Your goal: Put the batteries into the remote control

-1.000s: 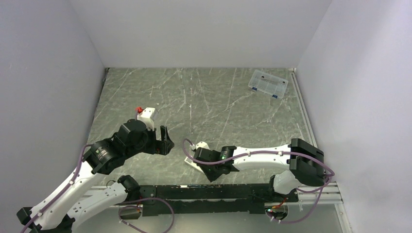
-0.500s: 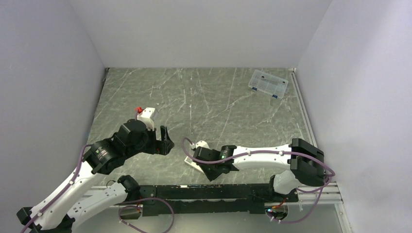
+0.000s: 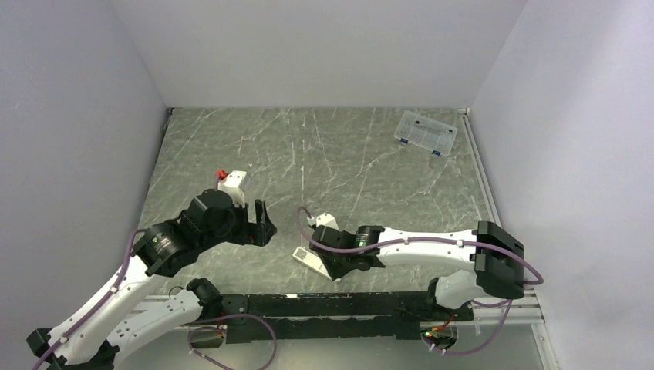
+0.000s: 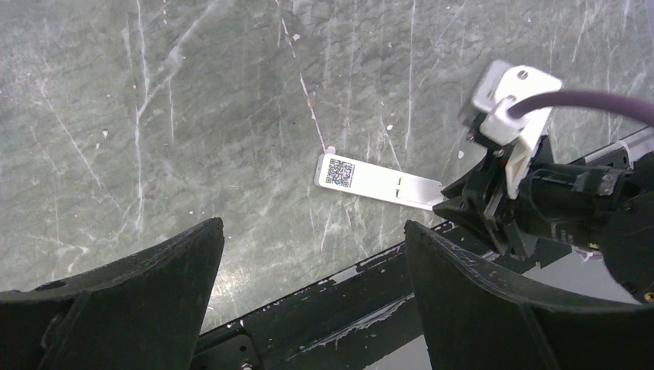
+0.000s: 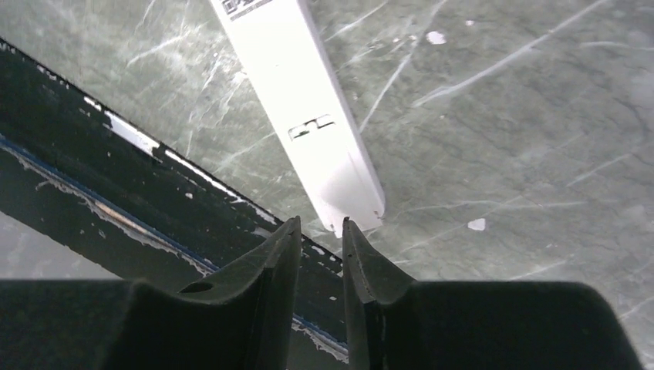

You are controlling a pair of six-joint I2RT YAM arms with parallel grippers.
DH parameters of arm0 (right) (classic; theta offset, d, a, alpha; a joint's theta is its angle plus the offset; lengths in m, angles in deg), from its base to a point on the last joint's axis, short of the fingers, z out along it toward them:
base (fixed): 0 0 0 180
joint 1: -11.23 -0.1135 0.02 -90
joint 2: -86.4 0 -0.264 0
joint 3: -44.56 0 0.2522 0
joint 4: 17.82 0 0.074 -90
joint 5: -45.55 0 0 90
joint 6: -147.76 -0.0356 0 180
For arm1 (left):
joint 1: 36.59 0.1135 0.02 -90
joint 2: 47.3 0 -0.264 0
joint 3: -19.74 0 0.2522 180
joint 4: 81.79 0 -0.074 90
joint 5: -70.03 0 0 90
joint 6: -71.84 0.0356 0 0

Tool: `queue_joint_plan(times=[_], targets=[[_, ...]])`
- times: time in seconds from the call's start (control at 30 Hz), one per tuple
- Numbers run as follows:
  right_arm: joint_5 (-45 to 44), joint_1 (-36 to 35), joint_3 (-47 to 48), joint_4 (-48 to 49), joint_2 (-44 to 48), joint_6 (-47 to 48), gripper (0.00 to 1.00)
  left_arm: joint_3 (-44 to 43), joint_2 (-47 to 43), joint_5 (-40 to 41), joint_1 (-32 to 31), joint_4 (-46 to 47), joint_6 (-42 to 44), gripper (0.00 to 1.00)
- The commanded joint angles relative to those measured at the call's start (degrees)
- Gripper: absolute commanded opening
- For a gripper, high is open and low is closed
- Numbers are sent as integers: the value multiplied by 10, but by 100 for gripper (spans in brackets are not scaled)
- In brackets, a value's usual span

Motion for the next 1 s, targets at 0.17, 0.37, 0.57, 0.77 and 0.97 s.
queue_joint_plan(times=[0.17, 0.37, 0.57, 0.77, 0.97], targets=[[-57, 26, -30, -11, 76, -75, 34, 16, 48, -11, 0, 31, -21, 92], [-52, 46, -65, -11, 121, -102, 37, 57, 85, -37, 0, 86, -42, 91], [-18, 54, -109, 26, 159, -127, 38, 101, 131, -58, 1, 147, -54, 89], [9, 54, -146, 64, 180, -153, 39, 128, 175, -88, 0, 209, -56, 85], [8, 55, -159, 74, 196, -168, 42, 150, 217, -99, 0, 262, -54, 82]])
